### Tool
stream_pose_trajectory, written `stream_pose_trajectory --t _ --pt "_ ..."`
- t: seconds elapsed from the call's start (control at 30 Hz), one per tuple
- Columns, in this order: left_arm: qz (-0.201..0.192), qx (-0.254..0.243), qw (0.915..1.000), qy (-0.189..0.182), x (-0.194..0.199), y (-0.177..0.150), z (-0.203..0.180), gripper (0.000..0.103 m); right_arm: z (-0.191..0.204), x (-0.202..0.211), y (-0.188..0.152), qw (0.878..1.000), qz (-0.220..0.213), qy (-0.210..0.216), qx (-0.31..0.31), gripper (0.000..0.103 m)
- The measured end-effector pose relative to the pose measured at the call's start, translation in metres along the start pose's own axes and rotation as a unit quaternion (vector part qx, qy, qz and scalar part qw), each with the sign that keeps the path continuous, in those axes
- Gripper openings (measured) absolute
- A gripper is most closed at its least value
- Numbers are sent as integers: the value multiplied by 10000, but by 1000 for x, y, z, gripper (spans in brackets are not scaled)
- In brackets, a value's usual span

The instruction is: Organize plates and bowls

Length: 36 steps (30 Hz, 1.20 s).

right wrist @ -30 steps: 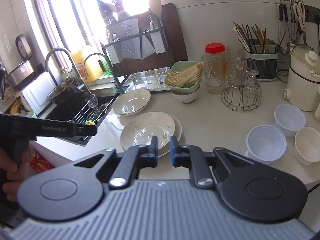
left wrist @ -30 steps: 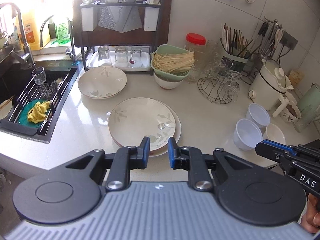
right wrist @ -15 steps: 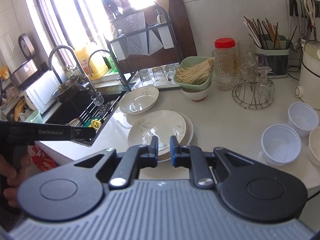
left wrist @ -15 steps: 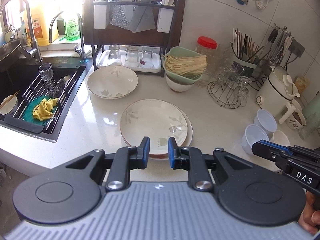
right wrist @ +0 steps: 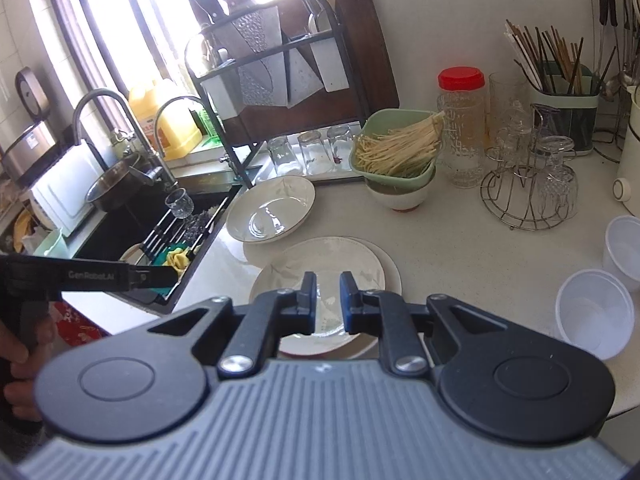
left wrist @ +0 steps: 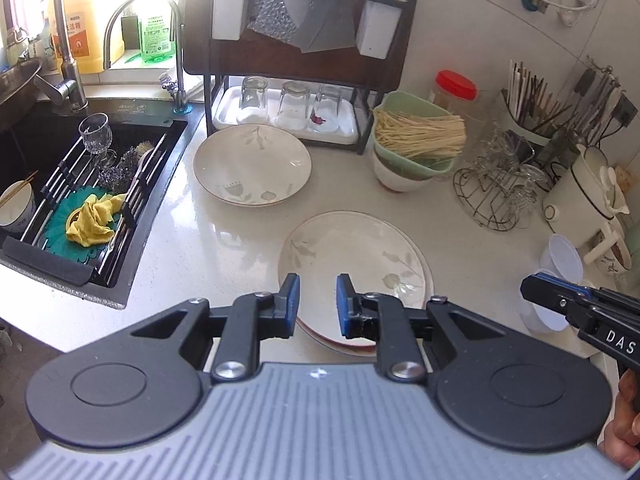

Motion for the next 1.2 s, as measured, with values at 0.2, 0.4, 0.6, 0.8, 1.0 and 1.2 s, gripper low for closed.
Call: stream_pose_trajectory --t 0.2,0.4,0.6,0.8,1.0,1.2 --pt "-68 -46 9999 -115 -16 29 10 22 6 -32 20 9999 152 30 -19 16" --pt "-39 232 9996 -135 -37 54 39 28 10 -67 39 9997 240 -23 56 16" --pt "32 244 9997 -12 -62 79 67 35 19 -101 54 9989 454 72 63 16" --pt "116 321 9994 -27 -84 103 92 40 35 -137 72 9980 584 168 146 16" --pt "206 429 9989 39 -108 125 116 43 46 -171 91 9975 634 202 225 23" --pt "358 491 9981 56 -132 143 138 46 47 -203 103 9969 762 152 107 44"
Point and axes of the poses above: each gripper's, at about its wrist camera, not at the fingertips, and x roughly against the way its jaws point, z to its left, y to its top, the point moved 10 cm from there along -x, roughly the way its jaws point, and after that the axes turned 8 degrees about z, right-handed, at the moved point
